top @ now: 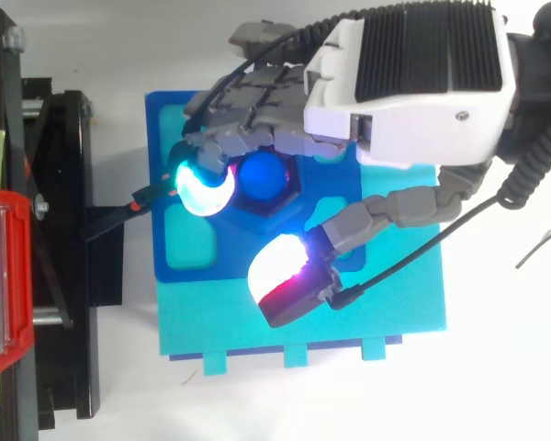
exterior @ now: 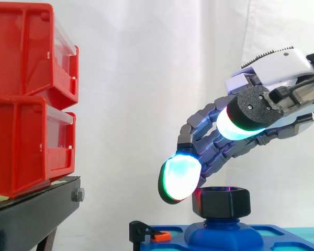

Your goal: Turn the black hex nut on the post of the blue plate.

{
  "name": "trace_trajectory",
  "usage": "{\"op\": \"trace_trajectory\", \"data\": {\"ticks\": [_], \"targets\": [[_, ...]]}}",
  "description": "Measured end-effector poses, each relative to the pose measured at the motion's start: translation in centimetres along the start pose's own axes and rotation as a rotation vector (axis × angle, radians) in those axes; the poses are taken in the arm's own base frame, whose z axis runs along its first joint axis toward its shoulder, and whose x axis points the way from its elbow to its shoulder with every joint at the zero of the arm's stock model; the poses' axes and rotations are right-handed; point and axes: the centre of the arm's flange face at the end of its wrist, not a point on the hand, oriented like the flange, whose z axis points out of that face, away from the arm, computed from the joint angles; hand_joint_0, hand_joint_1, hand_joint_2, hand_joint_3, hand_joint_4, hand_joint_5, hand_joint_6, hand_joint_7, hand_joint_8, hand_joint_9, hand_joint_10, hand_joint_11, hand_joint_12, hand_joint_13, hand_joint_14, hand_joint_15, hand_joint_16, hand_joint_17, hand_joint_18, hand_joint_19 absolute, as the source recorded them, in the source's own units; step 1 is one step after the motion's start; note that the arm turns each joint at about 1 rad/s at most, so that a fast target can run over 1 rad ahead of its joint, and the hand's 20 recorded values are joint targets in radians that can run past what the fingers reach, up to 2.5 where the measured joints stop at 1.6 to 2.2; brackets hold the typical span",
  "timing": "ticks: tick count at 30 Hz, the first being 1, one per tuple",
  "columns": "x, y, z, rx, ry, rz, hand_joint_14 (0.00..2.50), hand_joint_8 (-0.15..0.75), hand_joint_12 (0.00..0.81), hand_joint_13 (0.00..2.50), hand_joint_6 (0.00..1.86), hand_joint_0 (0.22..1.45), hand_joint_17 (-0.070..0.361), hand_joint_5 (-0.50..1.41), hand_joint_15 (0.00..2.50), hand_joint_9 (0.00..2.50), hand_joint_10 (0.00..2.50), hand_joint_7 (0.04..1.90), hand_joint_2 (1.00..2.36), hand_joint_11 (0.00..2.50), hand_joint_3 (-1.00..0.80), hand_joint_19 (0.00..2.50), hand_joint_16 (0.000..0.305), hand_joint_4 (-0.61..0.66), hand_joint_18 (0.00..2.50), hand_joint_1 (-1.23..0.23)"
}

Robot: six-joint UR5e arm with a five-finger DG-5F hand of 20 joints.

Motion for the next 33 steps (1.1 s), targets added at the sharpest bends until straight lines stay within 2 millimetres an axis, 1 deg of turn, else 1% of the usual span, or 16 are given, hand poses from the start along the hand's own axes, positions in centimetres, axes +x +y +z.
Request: {"op": "trace_trajectory", "data": {"ticks": [8, 16, 25, 29, 33], "targets": [[-0.7, -1.1, -0.2, 0.006, 0.001, -0.027, 0.00, 0.257, 0.384, 0.30, 0.50, 0.46, 0.133, -0.20, 0.00, 0.36, 0.00, 0.79, 1.00, 0.00, -0.50, 0.00, 0.059, 0.20, 0.09, -0.40], [-2.1, -3.2, -0.6, 0.002, 0.006, -0.053, 0.00, 0.255, 0.384, 0.30, 0.50, 0.46, 0.133, -0.20, 0.00, 0.35, 0.00, 0.79, 1.00, 0.00, -0.50, 0.00, 0.059, 0.20, 0.09, -0.40], [-3.1, -5.0, -1.2, 0.011, 0.020, -0.051, 0.00, 0.255, 0.384, 0.30, 0.50, 0.46, 0.132, -0.20, 0.00, 0.35, 0.00, 0.79, 1.00, 0.00, -0.50, 0.00, 0.059, 0.20, 0.09, -0.40], [-3.9, -4.6, -1.1, -0.010, 0.011, -0.053, 0.00, 0.257, 0.384, 0.30, 0.50, 0.46, 0.132, -0.20, 0.00, 0.35, 0.00, 0.79, 1.00, 0.00, -0.50, 0.00, 0.059, 0.20, 0.09, -0.40], [-4.8, -3.2, -0.9, -0.038, -0.012, -0.072, 0.00, 0.256, 0.384, 0.30, 0.50, 0.46, 0.132, -0.20, 0.00, 0.35, 0.00, 0.80, 1.00, 0.00, -0.50, 0.00, 0.059, 0.20, 0.09, -0.40]]}}
